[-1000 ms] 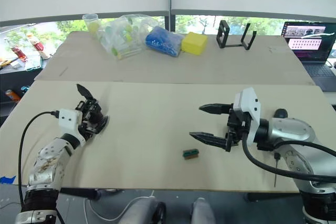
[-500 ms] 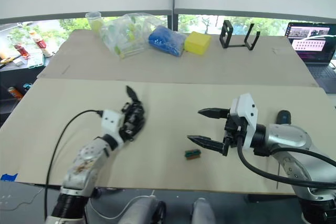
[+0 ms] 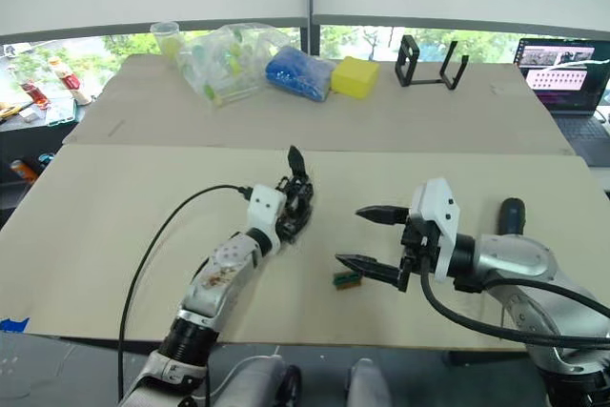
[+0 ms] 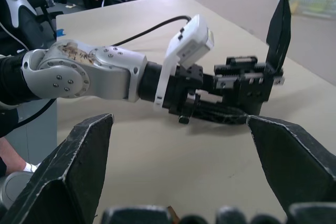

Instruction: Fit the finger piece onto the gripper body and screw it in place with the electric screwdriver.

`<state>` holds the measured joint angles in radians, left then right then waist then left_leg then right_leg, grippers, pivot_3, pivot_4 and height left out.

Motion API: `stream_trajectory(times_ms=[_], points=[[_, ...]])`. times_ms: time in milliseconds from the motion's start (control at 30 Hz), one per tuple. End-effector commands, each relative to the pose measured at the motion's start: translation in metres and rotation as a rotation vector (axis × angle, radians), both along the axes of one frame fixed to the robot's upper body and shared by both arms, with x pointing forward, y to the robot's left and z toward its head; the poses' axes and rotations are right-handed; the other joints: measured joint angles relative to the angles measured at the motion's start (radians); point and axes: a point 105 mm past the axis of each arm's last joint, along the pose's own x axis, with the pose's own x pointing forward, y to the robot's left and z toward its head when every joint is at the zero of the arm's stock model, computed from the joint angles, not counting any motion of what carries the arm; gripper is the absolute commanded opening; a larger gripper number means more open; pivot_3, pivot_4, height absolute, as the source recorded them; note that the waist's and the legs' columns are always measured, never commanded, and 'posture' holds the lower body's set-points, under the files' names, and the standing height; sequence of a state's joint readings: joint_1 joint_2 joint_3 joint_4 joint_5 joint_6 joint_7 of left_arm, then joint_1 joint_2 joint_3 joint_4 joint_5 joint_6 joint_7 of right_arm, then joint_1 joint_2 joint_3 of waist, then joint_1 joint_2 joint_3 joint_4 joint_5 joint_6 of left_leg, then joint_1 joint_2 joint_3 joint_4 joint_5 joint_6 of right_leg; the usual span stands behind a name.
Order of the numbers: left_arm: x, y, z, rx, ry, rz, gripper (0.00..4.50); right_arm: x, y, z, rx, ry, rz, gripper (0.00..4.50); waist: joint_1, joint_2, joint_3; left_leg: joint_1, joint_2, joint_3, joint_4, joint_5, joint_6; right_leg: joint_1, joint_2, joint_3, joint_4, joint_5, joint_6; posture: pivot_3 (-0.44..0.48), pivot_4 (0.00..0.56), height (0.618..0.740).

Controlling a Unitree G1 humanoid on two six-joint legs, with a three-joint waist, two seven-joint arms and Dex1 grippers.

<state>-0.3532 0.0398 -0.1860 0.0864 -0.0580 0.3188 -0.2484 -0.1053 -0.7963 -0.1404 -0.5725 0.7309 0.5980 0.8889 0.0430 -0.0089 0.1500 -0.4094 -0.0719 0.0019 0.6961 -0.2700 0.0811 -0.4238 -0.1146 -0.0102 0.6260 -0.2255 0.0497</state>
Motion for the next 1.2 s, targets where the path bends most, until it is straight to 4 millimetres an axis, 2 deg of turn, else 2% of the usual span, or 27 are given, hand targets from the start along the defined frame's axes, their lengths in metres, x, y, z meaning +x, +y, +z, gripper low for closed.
stream_trajectory(times_ms=[33,67,200,233,500,633,733,833,1000,1200], points=[[0.003,-0.001,0.006,-0.01,-0.043,-0.015,2.32,-0.005,0.0,0.009,-0.001,-0.045,0.005,4.5,0.0,0.0,0.0,0.0,0.0,0.0,0.0,0.0,0.0,0.0,0.0,0.0,0.0,0.0,0.0,0.0,0.15,0.74],[0.003,0.0,0.006,-0.013,-0.042,-0.018,2.32,-0.005,0.0,0.009,-0.002,-0.046,0.004,4.5,-0.001,0.0,0.0,0.0,0.0,0.0,0.0,0.0,0.0,0.0,-0.001,0.001,0.0,0.0,0.0,0.0,0.15,0.74],[-0.003,0.006,0.008,-0.026,-0.043,-0.066,4.22,-0.003,-0.001,0.009,0.0,-0.059,-0.016,4.5,-0.001,0.0,0.0,0.001,0.0,0.0,0.0,0.0,0.0,0.001,0.0,0.001,0.001,0.0,0.0,0.0,0.15,0.74],[-0.005,0.01,0.01,-0.024,-0.045,-0.079,4.43,-0.002,-0.002,0.008,-0.004,-0.065,-0.025,4.5,-0.002,0.0,0.0,0.001,0.0,0.0,0.0,0.0,0.0,0.001,0.0,0.001,0.001,0.0,0.0,0.0,0.15,0.74],[-0.019,0.047,0.027,0.005,-0.01,-0.282,4.43,0.008,-0.011,0.006,-0.033,-0.106,-0.09,4.5,-0.005,0.0,0.0,0.002,0.001,0.0,0.0,0.0,-0.001,0.0,0.0,0.001,0.001,0.0,0.0,0.0,0.15,0.74],[-0.015,0.058,0.032,0.064,-0.011,-0.419,4.43,0.01,-0.014,0.006,-0.032,-0.114,-0.112,4.5,-0.002,0.001,0.0,0.002,0.0,0.0,0.0,0.0,-0.001,0.0,0.0,-0.001,0.001,0.0,0.0,0.0,0.15,0.74],[-0.01,0.059,0.025,0.161,-0.013,-0.553,4.43,0.011,-0.015,0.006,-0.031,-0.117,-0.117,4.5,-0.001,0.001,0.0,0.002,0.0,0.0,0.001,0.0,-0.001,0.001,0.0,-0.001,0.001,0.0,0.0,0.0,0.15,0.74],[0.005,0.06,0.02,0.228,-0.023,-0.594,4.43,0.01,-0.013,0.006,-0.029,-0.123,-0.119,4.5,-0.003,0.001,0.0,0.003,0.0,0.0,0.0,0.001,-0.001,0.001,0.001,-0.001,0.001,0.0,0.0,0.0,0.15,0.74],[0.023,0.053,0.021,0.222,-0.027,-0.622,4.43,0.009,-0.015,0.006,-0.03,-0.124,-0.135,4.5,-0.003,0.0,0.0,0.001,0.0,0.0,0.001,0.001,0.0,0.0,0.001,-0.002,0.001,0.0,0.0,0.0,0.15,0.74],[0.03,0.033,0.024,0.201,-0.056,-0.674,4.43,0.007,-0.019,0.006,-0.031,-0.119,-0.155,4.5,-0.004,0.0,0.0,0.0,-0.001,0.001,0.002,0.0,0.001,0.001,0.001,-0.002,0.002,0.0,0.0,0.0,0.15,0.74]])
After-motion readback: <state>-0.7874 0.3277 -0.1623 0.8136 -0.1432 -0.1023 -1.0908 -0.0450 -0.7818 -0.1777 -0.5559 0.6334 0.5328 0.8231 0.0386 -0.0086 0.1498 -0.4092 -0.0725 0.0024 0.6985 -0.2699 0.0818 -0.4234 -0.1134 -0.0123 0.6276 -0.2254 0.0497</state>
